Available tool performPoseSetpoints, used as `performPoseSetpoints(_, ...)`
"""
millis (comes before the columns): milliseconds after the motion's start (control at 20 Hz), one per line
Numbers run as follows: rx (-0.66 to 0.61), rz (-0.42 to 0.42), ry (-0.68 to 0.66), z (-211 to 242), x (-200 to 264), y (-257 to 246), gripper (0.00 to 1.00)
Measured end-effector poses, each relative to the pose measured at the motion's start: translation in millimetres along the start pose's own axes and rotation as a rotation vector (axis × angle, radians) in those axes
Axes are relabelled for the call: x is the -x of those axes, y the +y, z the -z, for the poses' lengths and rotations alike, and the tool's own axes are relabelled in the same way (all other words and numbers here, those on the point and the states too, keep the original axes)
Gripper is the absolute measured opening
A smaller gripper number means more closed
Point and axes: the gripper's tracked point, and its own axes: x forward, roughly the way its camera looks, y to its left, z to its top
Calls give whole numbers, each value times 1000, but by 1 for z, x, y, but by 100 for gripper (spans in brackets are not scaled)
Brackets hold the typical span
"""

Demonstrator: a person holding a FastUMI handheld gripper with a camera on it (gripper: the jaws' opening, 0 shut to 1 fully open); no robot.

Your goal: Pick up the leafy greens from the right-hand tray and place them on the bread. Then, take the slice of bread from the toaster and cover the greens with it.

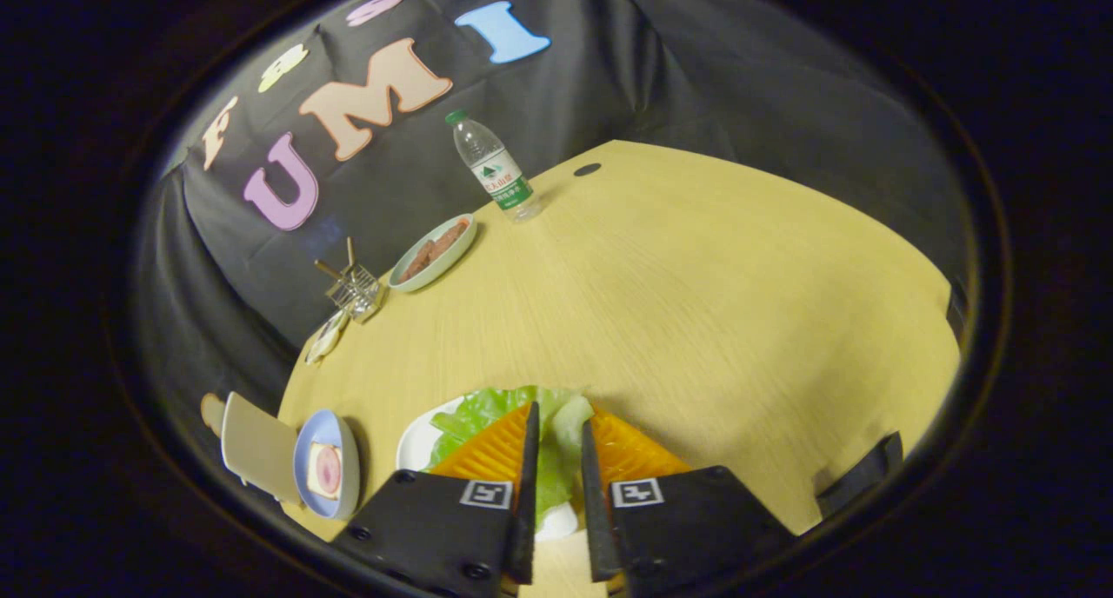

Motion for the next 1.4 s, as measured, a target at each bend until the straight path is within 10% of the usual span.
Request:
performPoseSetpoints(200,5,7,-23,-3,9,6,4)
performPoseSetpoints(1400,-209,-517,-234,19,109,235,3)
